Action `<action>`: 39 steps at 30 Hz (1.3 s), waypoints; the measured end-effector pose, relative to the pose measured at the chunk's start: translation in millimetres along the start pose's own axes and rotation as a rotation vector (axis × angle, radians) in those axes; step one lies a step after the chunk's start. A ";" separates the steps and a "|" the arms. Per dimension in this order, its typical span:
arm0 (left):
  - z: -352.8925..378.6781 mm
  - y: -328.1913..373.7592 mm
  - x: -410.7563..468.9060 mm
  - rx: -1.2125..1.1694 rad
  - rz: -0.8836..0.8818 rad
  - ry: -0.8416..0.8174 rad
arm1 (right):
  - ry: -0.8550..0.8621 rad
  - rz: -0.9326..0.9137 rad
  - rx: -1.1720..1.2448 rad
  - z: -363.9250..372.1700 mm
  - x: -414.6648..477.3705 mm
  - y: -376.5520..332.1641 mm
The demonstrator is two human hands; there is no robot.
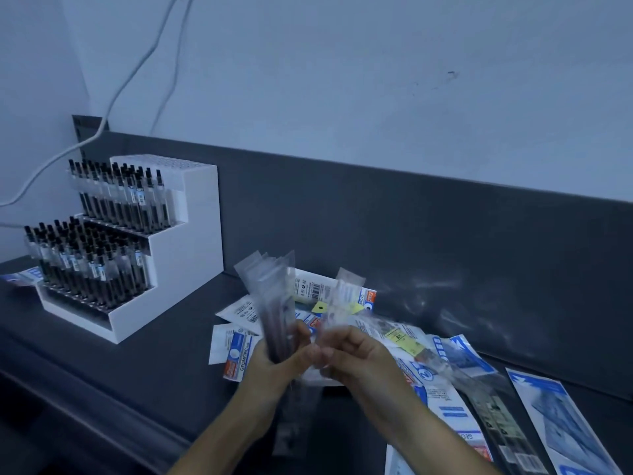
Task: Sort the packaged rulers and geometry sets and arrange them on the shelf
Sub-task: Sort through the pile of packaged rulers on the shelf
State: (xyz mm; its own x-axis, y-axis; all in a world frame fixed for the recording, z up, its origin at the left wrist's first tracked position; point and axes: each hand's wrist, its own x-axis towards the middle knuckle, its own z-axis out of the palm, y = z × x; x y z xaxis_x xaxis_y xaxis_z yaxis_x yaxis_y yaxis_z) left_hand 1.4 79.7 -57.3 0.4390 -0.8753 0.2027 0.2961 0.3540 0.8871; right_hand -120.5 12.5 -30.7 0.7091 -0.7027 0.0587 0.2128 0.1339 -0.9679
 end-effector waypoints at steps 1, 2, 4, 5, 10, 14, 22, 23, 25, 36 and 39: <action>1.2 1.6 -0.6 0.031 0.004 -0.011 | 0.020 -0.076 -0.062 -3.9 0.4 -2.9; 1.3 2.6 -0.4 0.061 -0.003 -0.013 | 0.042 -0.194 -0.207 -9.3 0.9 -7.3; 0.3 3.5 0.5 0.102 -0.034 -0.005 | 0.111 -0.496 -0.657 -19.8 1.2 -21.0; 0.5 4.1 0.7 0.114 -0.040 -0.005 | 0.152 -0.659 -0.862 -24.5 1.4 -26.4; 10.8 2.2 0.8 0.099 -0.076 0.041 | 0.110 -1.428 -1.627 -13.8 -4.1 -13.5; 17.6 5.5 -1.2 -0.026 -0.162 0.016 | -0.050 -1.470 -1.640 -9.5 -0.2 16.8; 19.0 4.4 8.5 0.038 -0.238 0.085 | -0.261 -1.474 -1.556 -18.7 6.7 22.7; 20.8 2.7 9.1 0.057 -0.244 0.106 | -0.274 -1.477 -1.573 -19.0 7.1 24.2; 23.2 1.2 9.3 0.076 -0.264 0.166 | -0.235 -1.375 -1.580 -16.5 4.7 23.9; 29.2 10.2 13.3 0.035 -0.058 0.232 | -0.144 0.179 -0.430 -19.4 -20.1 15.7; 32.6 7.5 12.4 0.066 -0.047 0.215 | -0.116 0.105 -0.470 -21.4 -16.2 13.0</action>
State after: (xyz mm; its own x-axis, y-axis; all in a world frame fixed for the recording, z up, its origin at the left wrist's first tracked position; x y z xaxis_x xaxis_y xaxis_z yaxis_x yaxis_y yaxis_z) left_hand -18.6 60.7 -34.6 0.5986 -0.7976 0.0742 0.2670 0.2860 0.9203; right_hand -143.6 10.6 -49.4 0.7862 -0.6164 -0.0437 -0.1708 -0.1487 -0.9740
